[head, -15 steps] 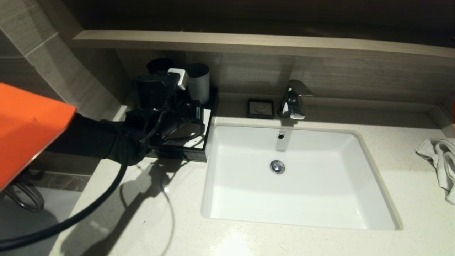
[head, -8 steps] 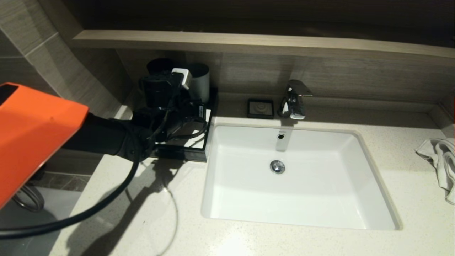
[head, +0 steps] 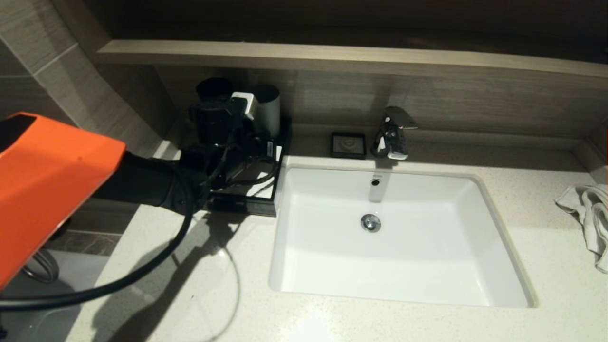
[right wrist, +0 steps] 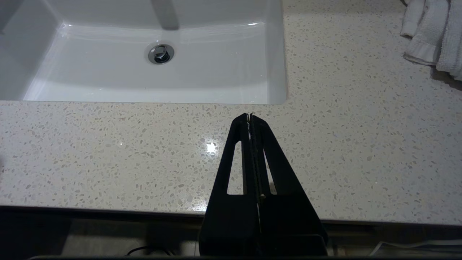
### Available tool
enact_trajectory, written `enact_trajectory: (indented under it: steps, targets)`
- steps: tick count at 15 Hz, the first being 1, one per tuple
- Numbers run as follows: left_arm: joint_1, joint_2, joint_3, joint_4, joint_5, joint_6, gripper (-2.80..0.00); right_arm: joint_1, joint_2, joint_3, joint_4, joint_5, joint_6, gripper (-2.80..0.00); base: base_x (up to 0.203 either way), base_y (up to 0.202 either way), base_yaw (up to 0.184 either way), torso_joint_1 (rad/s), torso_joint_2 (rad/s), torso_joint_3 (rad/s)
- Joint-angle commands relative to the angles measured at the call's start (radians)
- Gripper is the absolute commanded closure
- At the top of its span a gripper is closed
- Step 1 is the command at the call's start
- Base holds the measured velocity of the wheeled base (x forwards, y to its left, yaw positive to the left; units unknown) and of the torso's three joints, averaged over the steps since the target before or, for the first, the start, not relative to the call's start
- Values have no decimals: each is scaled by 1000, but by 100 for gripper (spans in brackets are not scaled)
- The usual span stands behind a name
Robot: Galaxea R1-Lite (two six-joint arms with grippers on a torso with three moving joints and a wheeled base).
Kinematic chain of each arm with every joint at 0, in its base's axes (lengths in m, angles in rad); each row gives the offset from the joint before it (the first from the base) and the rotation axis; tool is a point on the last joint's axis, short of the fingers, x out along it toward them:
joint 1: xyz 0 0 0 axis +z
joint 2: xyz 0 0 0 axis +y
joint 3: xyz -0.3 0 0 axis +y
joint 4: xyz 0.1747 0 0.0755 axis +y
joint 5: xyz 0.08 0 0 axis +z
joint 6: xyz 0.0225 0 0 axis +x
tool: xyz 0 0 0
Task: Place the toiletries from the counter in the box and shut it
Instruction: Place the cup on the storage box
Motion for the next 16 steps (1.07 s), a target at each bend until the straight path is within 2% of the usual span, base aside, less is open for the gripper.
enact_trajectory:
  steps: [1,16]
  targets:
    - [0,5,2,-4,0,0,0,0,0,0,0,0,1,0,0,0,0,0,0,0]
    - [18,47,-16,-4,-1,0,0,0,0,0,0,0,0,0,0,0,0,0,0,0]
